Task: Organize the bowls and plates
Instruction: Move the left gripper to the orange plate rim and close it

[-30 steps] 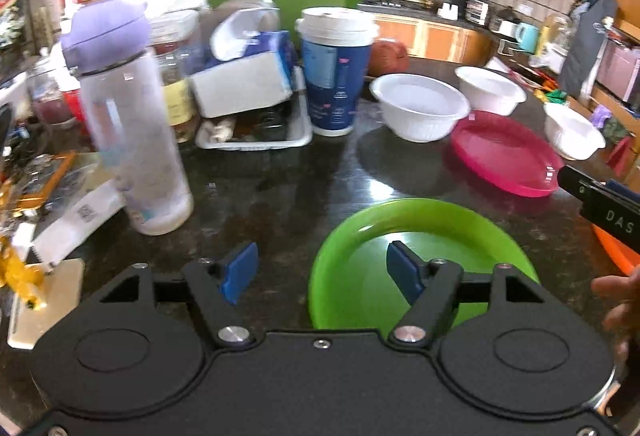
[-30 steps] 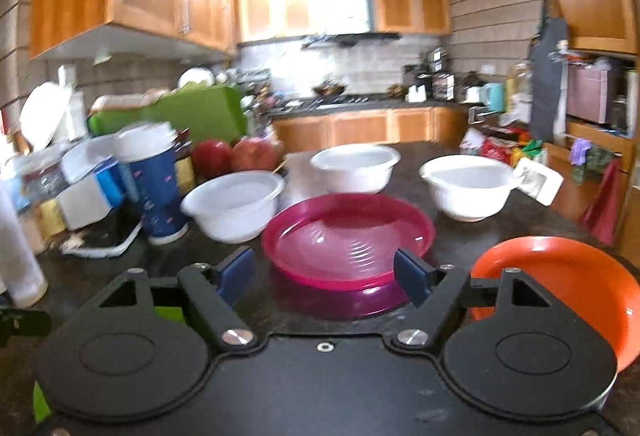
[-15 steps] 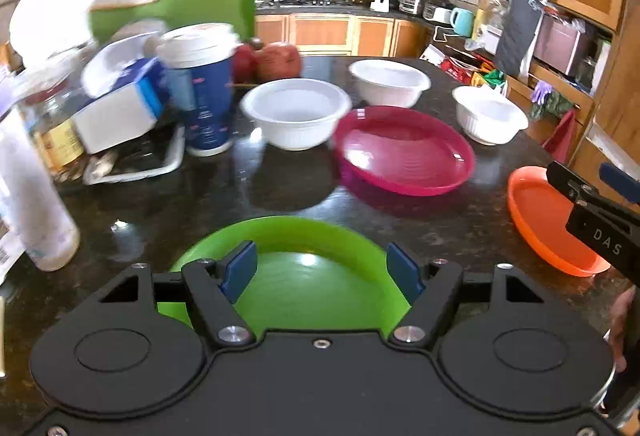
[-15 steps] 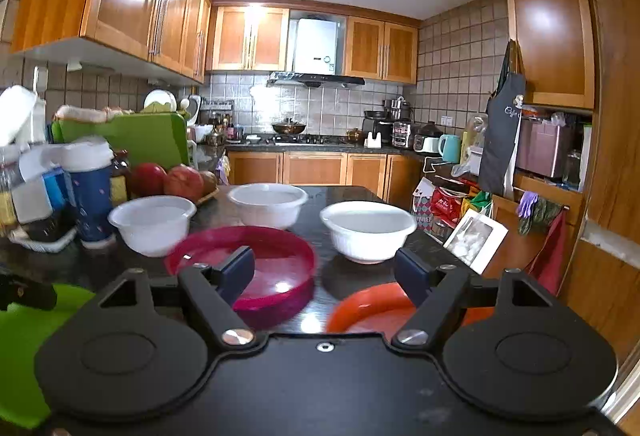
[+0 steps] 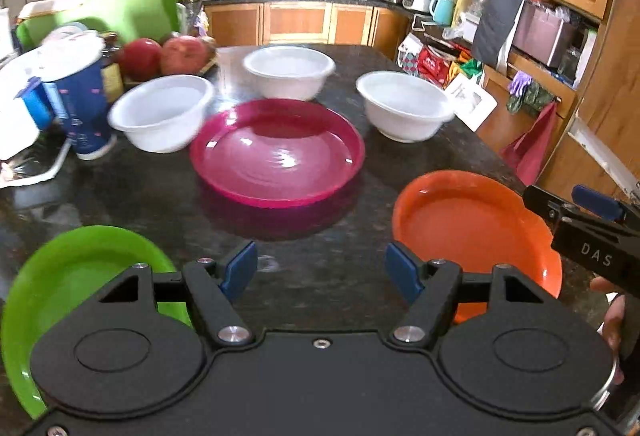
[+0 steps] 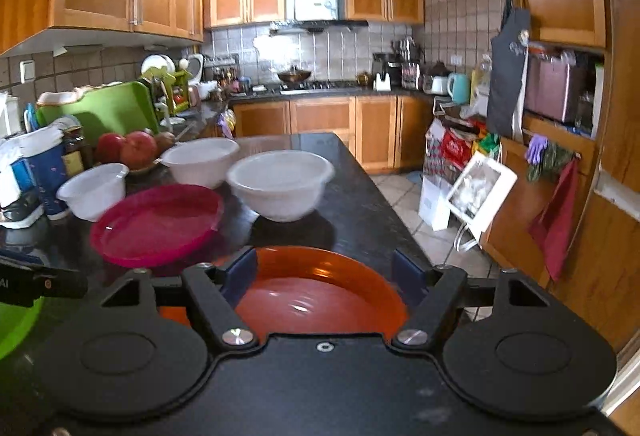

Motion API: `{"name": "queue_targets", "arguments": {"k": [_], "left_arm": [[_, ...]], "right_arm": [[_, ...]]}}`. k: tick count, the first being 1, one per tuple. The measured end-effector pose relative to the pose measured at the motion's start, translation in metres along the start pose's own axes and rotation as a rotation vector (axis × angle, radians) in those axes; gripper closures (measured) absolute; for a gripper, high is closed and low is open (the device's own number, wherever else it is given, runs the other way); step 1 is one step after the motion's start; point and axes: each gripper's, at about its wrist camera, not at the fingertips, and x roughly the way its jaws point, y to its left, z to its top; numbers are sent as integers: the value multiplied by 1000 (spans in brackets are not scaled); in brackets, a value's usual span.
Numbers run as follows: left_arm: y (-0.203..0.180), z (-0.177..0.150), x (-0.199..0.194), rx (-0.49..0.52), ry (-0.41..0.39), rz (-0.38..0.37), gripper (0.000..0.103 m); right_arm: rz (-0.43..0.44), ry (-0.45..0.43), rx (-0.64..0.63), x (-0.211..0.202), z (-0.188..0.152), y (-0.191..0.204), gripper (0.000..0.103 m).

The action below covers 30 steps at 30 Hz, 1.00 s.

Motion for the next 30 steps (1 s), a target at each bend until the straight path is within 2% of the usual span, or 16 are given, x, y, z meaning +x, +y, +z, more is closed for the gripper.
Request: {"name": "queue_targets", "arguments": {"k": [4,10,12,17,21,23,30], "left_arm": [[-20,-3,11,-3,13,13,31],[-37,-9,26,-28,38,70,32],[-40,-11,27,-39,37,80,32],[-48,-16,32,-51,46,105,37],[-57,-14,38,-46,52,122,38],[-57,-14,39,-45,55,124,40],[-61,-13,44,-64,65,120,51]], "right_arm": [[4,34,-12,13,-5,-26,28],[76,98,-15,37,-10,-50,32],[108,117,-16,43,-10,-53,35],[161,164,-11,57,-11,-59,54],[171,183,13,60,-14,-63,56],[174,191,14,63,-14,-66,61],[186,187,-13,65,-15,-64,69]]}}
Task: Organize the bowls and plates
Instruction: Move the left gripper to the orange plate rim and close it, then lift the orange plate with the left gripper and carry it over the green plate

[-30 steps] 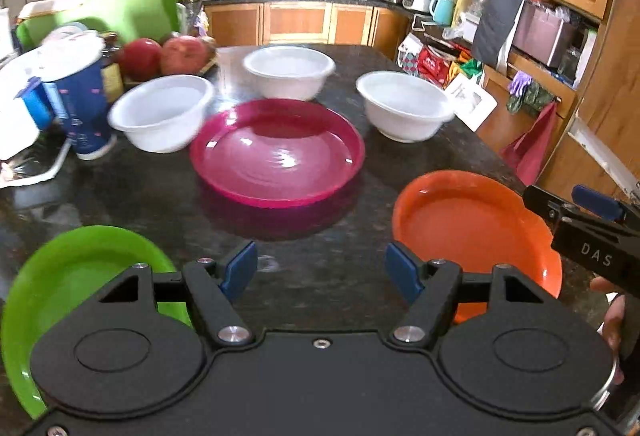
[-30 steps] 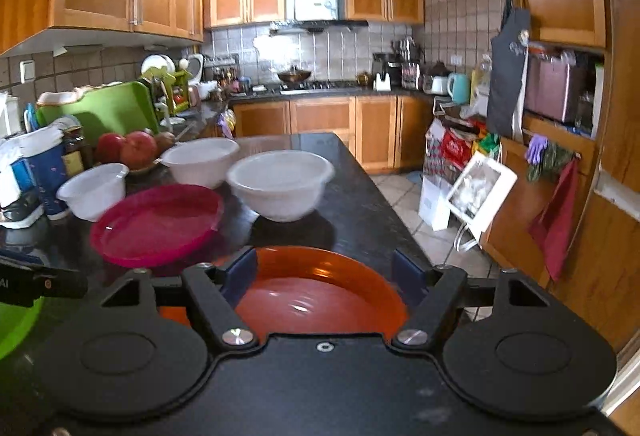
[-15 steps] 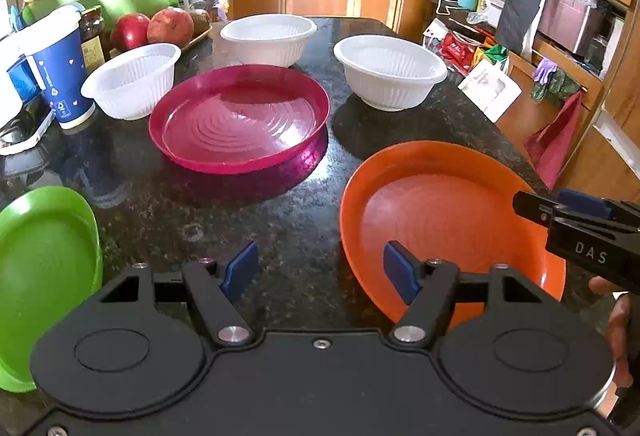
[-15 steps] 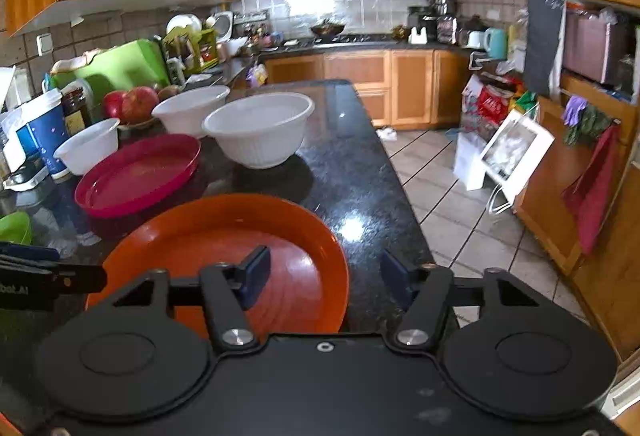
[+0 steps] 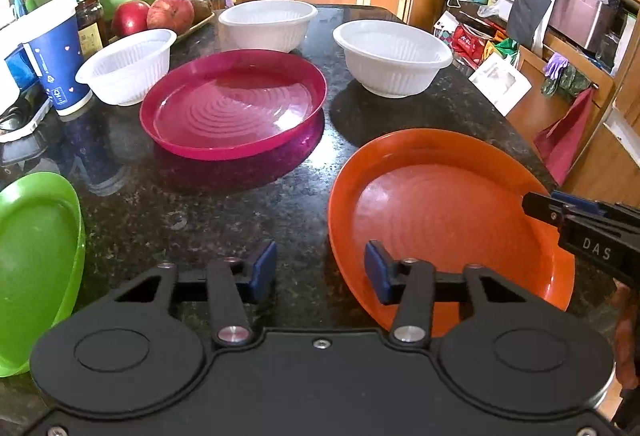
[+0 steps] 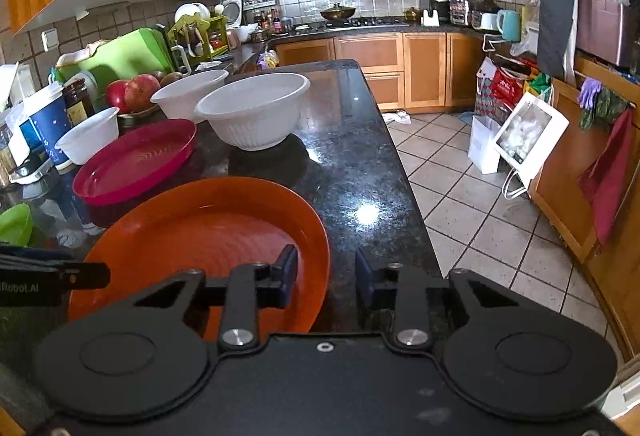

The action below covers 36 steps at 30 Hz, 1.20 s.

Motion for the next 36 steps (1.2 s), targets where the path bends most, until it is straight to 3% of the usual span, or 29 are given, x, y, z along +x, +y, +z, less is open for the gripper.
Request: {"name": "queue_targets", "arguments": {"k": [9,13,36], "left_arm": [[-6,-1,3,13,7,-17,68],[-6,2,4,9,10,-26,83],[-2,3,1,-4,0,-40,85]], "right_arm": [[23,-12,-40,0,-1,3,82],[20,-18,-49,0,-1,4,84],[-14,-15,-60,0,-2,9,93]]}}
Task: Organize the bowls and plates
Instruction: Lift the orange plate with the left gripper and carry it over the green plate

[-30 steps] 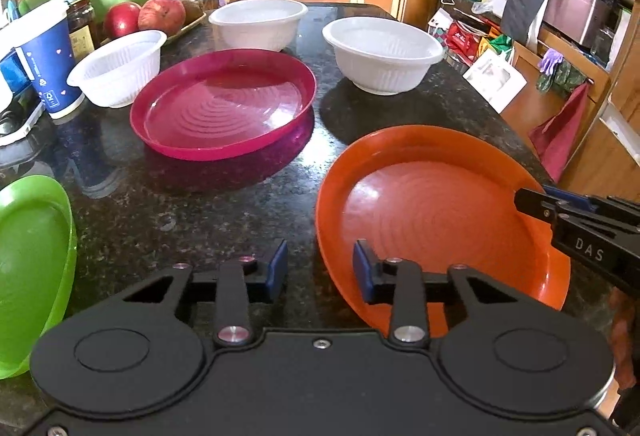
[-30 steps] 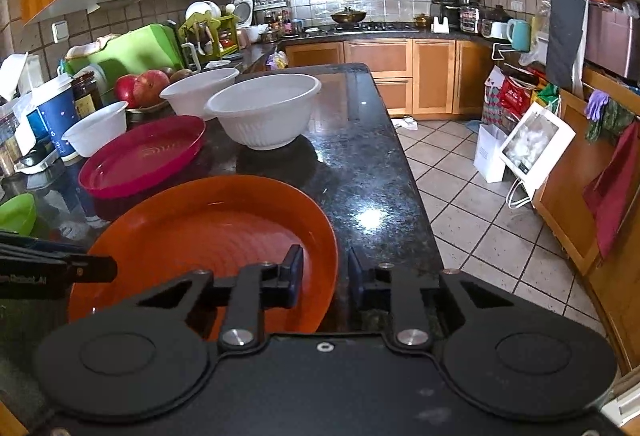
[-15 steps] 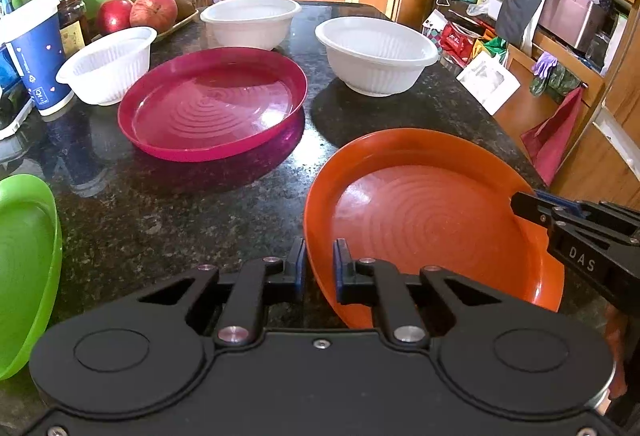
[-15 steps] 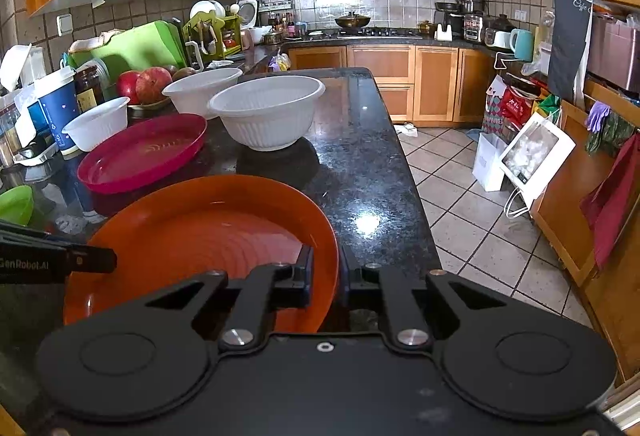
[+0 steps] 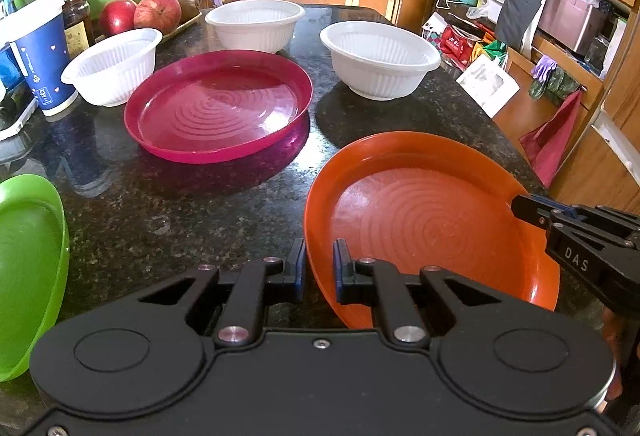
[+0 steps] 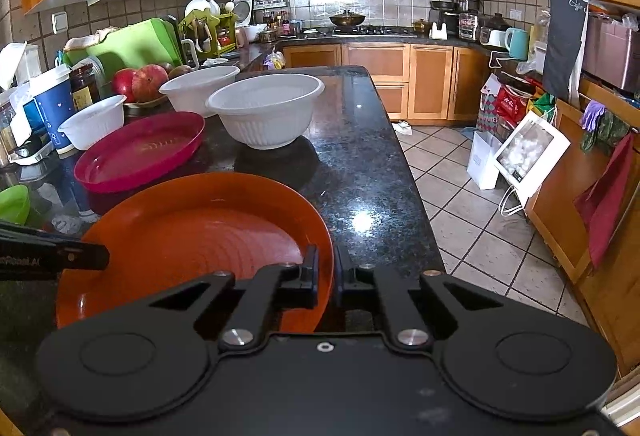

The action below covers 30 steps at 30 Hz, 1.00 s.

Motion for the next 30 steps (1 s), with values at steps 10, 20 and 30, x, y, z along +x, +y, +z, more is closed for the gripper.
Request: {"name": "queue_targets", "arguments": {"k": [10,20,30], "left_arm": [[16,-1,-13,-15,-24,1,85],[53,-2,-32,-27,-38,21,85],[110,-7,-62,-60,-65,85,85]], "right_arm": [[3,-4,-14,-4,4,12,94],[14,-19,-39,-12,13,48,94],[80,-39,-81,-20,23,108,94]]}}
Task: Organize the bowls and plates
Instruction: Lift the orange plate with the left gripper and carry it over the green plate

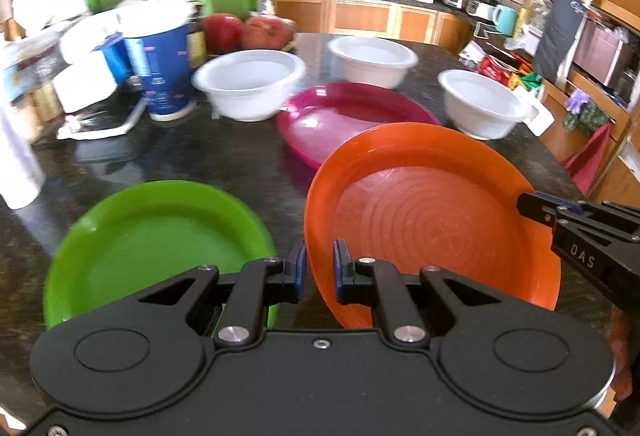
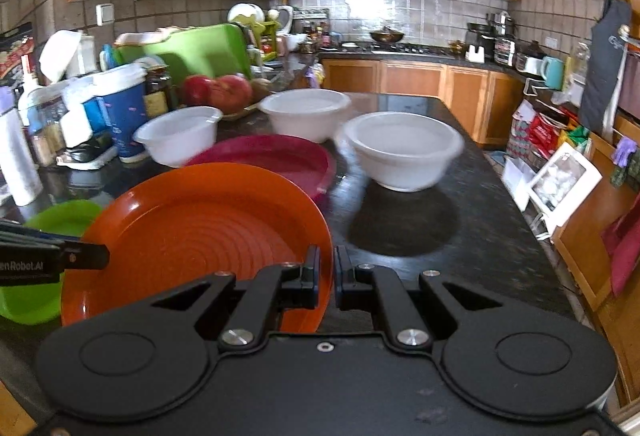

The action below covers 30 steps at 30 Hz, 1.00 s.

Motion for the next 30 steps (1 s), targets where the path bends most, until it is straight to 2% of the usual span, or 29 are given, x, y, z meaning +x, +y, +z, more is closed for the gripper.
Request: {"name": "queue_targets", "arguments": {"k": [10,17,22,30], "left_arm": [[74,-8,-21,-45,-15,88,85],[118,-15,-30,-58,-14,130,85],[143,-18,-27,-55,1,125,85],[160,-21,-16,-38,26,87,85]], "right_arm": [[94,-11,-46,-1,9,79,94],[129,13,-69,5,6,131,94],[128,36,-71,10,3,157,94],[90,69,-53,19,-2,173,94]]}}
